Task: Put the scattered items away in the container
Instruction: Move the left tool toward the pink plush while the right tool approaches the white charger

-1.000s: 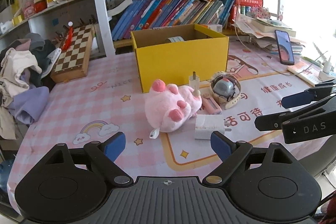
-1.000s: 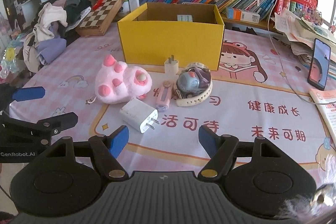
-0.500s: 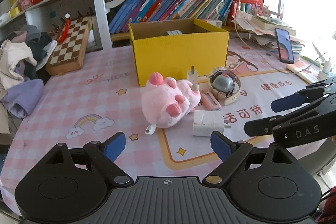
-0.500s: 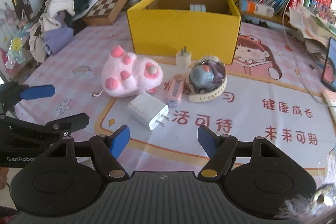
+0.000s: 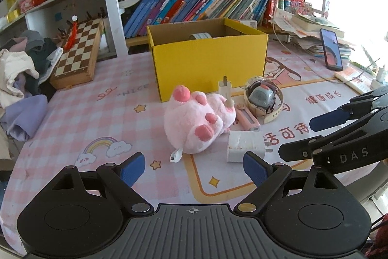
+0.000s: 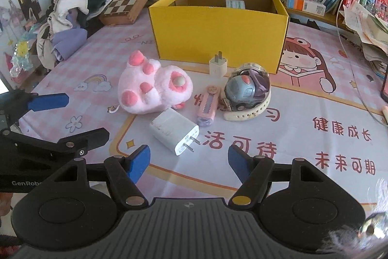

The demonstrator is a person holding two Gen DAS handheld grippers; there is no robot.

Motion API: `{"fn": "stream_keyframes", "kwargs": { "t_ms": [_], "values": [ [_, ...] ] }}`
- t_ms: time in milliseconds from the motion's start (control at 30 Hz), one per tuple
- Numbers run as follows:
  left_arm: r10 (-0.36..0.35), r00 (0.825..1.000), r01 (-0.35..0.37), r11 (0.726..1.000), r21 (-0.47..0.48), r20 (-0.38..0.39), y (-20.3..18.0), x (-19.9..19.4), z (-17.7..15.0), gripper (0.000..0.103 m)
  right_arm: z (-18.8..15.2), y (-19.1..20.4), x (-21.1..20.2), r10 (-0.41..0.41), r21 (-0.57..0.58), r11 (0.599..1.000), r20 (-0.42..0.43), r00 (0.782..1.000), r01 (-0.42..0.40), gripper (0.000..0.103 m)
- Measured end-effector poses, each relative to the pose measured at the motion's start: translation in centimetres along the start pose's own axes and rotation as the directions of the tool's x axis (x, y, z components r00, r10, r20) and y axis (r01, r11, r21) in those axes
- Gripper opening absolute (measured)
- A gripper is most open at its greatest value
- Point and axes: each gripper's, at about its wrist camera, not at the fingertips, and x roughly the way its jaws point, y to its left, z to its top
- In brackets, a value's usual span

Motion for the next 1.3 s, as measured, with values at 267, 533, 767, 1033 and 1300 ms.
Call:
{"fn": "stream_keyframes", "kwargs": {
  "t_ms": [267, 533, 767, 1033, 1300],
  "values": [
    [-0.005, 1.0, 0.004, 0.999, -0.035, -0.019, 0.6, 0.9, 0.2, 0.09, 0.7, -0.1, 0.7, 0.015, -0.016, 1.0, -0.002, 1.0, -0.015, 0.069],
    [-0.021, 0.999, 0.018, 0.996, -0.083, -0.035, 1.7, 2.3, 0.9, 0.09, 1.2, -0.3, 1.9, 0.069, -0.05, 0.996, -0.035, 0.997, -0.071, 0.063],
    [-0.053, 0.998, 0.048, 0.989, -0.14, -0.037, 2.6, 3.0, 1.2, 0.089, 1.6, -0.4, 3.2, 0.103, -0.078, 0.991, -0.07, 0.992, -0.109, 0.061],
    [-0.071, 0.996, 0.061, 0.983, -0.175, -0.053, 3.3, 4.4, 2.0, 0.089, 2.1, -0.2, 4.9, 0.164, -0.11, 0.978, -0.104, 0.981, -0.175, 0.061],
    [-0.116, 0.988, 0.101, 0.985, -0.141, -0.101, 3.2, 6.7, 3.1, 0.089, 2.5, -0.2, 6.6, 0.156, -0.142, 0.974, -0.138, 0.978, -0.176, 0.061]
  ]
}}
